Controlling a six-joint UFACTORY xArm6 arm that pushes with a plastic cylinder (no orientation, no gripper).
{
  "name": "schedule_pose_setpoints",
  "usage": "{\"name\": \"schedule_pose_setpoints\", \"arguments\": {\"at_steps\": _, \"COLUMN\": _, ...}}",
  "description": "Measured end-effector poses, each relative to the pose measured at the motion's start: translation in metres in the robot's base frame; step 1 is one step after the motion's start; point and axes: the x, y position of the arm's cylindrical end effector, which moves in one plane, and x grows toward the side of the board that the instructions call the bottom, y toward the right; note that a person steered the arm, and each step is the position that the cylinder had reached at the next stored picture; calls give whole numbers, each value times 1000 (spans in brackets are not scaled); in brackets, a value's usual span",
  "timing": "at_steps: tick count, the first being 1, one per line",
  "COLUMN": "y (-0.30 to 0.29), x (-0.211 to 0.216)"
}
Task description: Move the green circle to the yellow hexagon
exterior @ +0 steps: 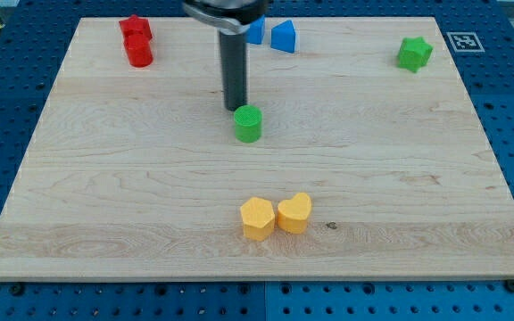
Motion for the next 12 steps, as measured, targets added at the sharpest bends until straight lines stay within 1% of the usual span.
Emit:
{"name": "schedule_pose_setpoints", "arguments": {"at_steps": 1, "y": 21, "x": 35}}
{"name": "schedule_pose_setpoints", "arguments": {"at_steps": 2, "y": 23, "x": 39}}
{"name": "schedule_pose_setpoints", "arguments": {"at_steps": 3, "y": 23, "x": -10}}
{"name": "schedule_pose_setpoints", "arguments": {"at_steps": 4, "y": 31, "x": 6}}
{"name": "schedule_pose_setpoints", "arguments": {"at_steps": 5, "y": 26, "x": 39}}
{"name": "schedule_pose_setpoints", "arguments": {"at_steps": 6, "y": 16, "x": 48}}
{"name": "schedule_pose_setpoints", "arguments": {"at_steps": 7, "y": 32, "x": 25}}
{"name": "schedule_pose_setpoints", "arguments": {"at_steps": 8, "y": 82, "x": 24}}
{"name": "schedule_pose_setpoints", "arguments": {"at_steps": 9, "y": 81, "x": 71}}
{"name": "schedule_pose_setpoints", "arguments": {"at_steps": 10, "y": 71, "x": 77}}
{"name": "schedule_pose_setpoints", "arguments": {"at_steps": 11, "y": 67, "x": 20}}
{"name": "schedule_pose_setpoints", "arguments": {"at_steps": 12, "y": 47, "x": 30}}
